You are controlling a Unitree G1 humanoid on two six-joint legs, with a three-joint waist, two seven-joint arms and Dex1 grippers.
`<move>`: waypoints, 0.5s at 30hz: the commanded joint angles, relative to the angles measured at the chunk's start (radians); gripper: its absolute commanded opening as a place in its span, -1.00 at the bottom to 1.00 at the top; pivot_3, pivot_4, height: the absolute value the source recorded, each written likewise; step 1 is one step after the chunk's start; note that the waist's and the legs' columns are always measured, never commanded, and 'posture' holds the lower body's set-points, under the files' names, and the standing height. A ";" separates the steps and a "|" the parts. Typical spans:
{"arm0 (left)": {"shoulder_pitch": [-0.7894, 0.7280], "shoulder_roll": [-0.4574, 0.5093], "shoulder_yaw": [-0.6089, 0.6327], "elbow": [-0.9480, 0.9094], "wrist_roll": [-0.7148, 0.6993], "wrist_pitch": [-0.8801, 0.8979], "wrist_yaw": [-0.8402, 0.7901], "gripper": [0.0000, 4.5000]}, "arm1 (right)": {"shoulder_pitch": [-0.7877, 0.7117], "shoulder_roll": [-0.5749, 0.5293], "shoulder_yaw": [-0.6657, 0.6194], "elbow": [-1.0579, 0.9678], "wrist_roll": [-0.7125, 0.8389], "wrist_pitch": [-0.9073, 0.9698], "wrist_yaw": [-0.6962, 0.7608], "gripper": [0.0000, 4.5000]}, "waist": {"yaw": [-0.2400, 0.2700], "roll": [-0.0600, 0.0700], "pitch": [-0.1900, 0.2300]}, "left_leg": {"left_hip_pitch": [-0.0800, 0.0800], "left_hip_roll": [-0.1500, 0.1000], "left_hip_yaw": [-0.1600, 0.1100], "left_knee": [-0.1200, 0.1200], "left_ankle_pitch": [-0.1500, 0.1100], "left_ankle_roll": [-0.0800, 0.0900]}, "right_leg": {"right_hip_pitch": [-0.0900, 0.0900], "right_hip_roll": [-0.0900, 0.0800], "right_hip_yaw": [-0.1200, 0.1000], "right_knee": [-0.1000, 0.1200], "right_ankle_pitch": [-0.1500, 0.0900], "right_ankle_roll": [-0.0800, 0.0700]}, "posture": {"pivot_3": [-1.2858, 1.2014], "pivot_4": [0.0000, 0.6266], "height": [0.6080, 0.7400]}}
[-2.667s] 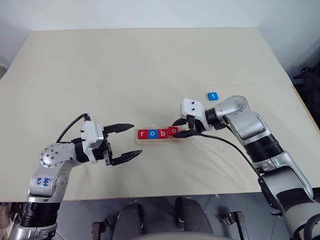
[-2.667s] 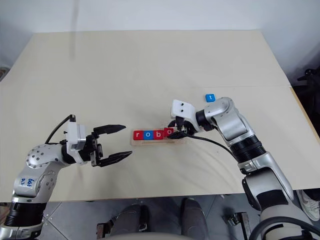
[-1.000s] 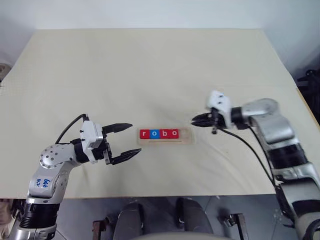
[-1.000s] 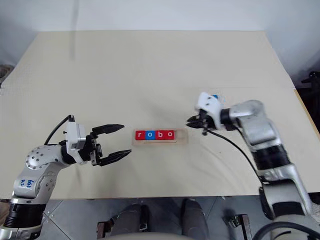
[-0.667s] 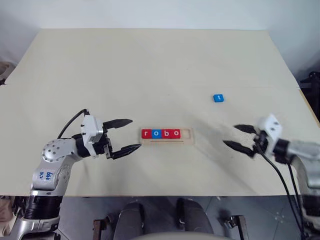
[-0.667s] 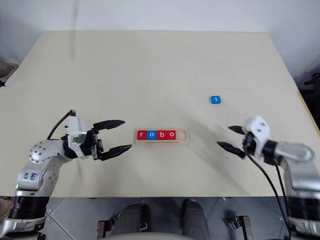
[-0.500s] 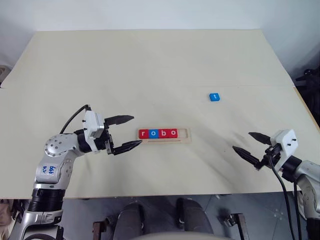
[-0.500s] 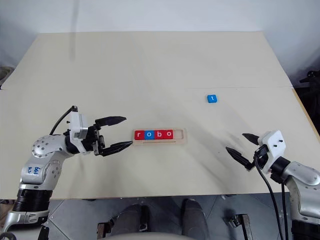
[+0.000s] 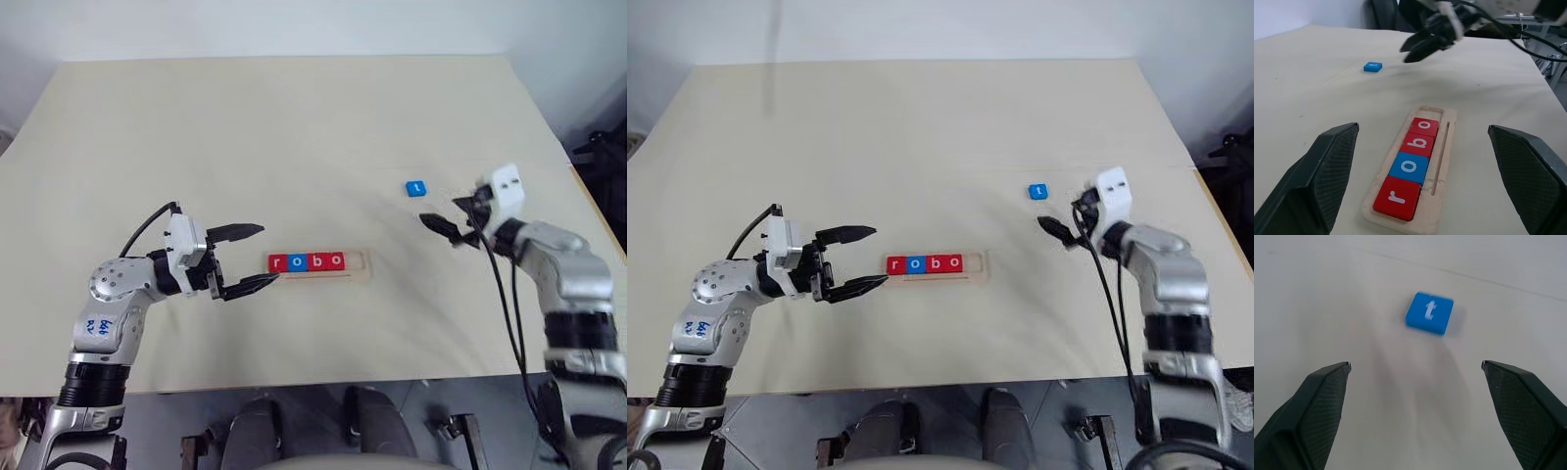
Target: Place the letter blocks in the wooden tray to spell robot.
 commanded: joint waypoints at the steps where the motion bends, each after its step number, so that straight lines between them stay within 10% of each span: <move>1: 0.016 0.002 0.018 -0.096 -0.011 -0.003 0.026 1.00 | -0.092 0.026 0.026 0.118 -0.039 -0.028 -0.040 1.00 | 0.002 0.000 0.000 | 0.000 0.000 0.000 -0.001 0.000 0.000 | 0.000 0.000 0.000 0.000 0.000 0.000 | 0.03 -0.52 1.00; 8: 0.043 0.003 0.031 -0.161 -0.011 0.007 0.077 1.00 | -0.265 0.118 0.048 0.427 -0.109 -0.146 -0.147 1.00 | -0.002 0.000 0.000 | -0.001 0.000 0.001 0.001 0.000 0.000 | 0.000 0.000 0.000 -0.001 0.001 0.002 | 0.03 -0.52 1.00; 15: 0.071 0.006 0.041 -0.186 -0.017 0.011 0.097 1.00 | -0.283 0.141 0.039 0.459 -0.121 -0.179 -0.208 0.14 | -0.003 0.000 0.000 | -0.001 0.000 0.001 0.001 0.000 0.000 | 0.000 0.000 0.000 -0.001 0.001 0.002 | 0.03 -0.52 1.00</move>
